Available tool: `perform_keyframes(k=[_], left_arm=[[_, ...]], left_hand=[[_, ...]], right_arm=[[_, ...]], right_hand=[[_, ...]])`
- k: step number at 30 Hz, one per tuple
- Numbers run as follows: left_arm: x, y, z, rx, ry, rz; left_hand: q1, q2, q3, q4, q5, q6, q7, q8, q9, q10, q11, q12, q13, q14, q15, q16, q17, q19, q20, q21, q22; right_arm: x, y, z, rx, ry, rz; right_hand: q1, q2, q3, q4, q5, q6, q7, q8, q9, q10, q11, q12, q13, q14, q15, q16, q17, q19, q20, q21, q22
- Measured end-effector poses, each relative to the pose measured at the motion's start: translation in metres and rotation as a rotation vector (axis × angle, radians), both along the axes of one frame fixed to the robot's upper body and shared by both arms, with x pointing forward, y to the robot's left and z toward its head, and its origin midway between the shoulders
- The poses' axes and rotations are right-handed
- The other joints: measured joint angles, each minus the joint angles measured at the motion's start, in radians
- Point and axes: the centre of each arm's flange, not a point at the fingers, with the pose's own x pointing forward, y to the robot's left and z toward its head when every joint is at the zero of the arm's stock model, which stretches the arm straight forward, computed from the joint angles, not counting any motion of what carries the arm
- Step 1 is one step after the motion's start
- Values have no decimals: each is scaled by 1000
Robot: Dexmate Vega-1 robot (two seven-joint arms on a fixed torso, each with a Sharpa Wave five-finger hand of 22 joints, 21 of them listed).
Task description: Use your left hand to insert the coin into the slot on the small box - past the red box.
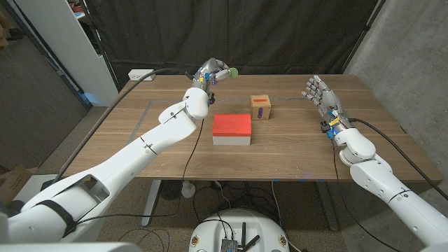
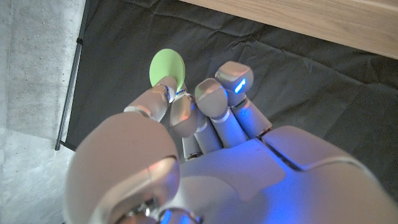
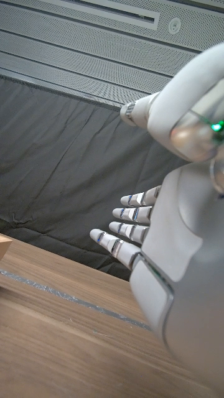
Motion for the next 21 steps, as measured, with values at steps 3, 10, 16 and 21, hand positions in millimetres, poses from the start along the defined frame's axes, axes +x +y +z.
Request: perform_keyframes(k=[3, 10, 16, 21], left_arm=[[1, -4, 2, 21, -4, 7], [3, -14, 8, 77, -17, 21], [5, -23, 12, 119, -25, 30], [8, -31, 16, 160, -29, 37]], left_hand=[[0, 0, 0, 0, 0, 1, 0, 0, 0, 0, 0, 0, 2, 0, 0, 0, 2, 0, 0, 0, 0], [0, 0, 0, 0, 0, 1, 1, -4, 3, 0, 0, 0, 5, 0, 0, 0, 2, 0, 0, 0, 1], [0, 0, 0, 0, 0, 2, 2, -8, 3, 0, 0, 0, 7, 0, 0, 0, 2, 0, 0, 0, 5], [-4, -4, 0, 0, -2, 2, 2, -8, 3, 2, 2, 0, 7, 0, 0, 0, 2, 0, 0, 0, 5]], right_arm=[[0, -1, 0, 1, 0, 0], [0, -2, 0, 3, -1, -1], [0, -4, -1, 8, -1, -3], [1, -5, -2, 13, -1, -4]], right_hand=[[0, 0, 0, 0, 0, 0, 0, 0, 0, 0, 0, 0, 0, 0, 0, 0, 0, 0, 0, 0, 0], [0, 0, 0, 0, 0, 0, 0, 0, 0, 0, 0, 0, 0, 0, 0, 0, -2, 0, 0, 0, 0], [0, 0, 0, 0, 0, 0, 0, 0, 0, 0, 0, 0, 0, 0, 0, 0, -5, 0, 0, 0, 0], [0, 0, 0, 0, 0, 0, 0, 0, 0, 0, 0, 0, 0, 0, 0, 0, -5, 0, 0, 0, 0]])
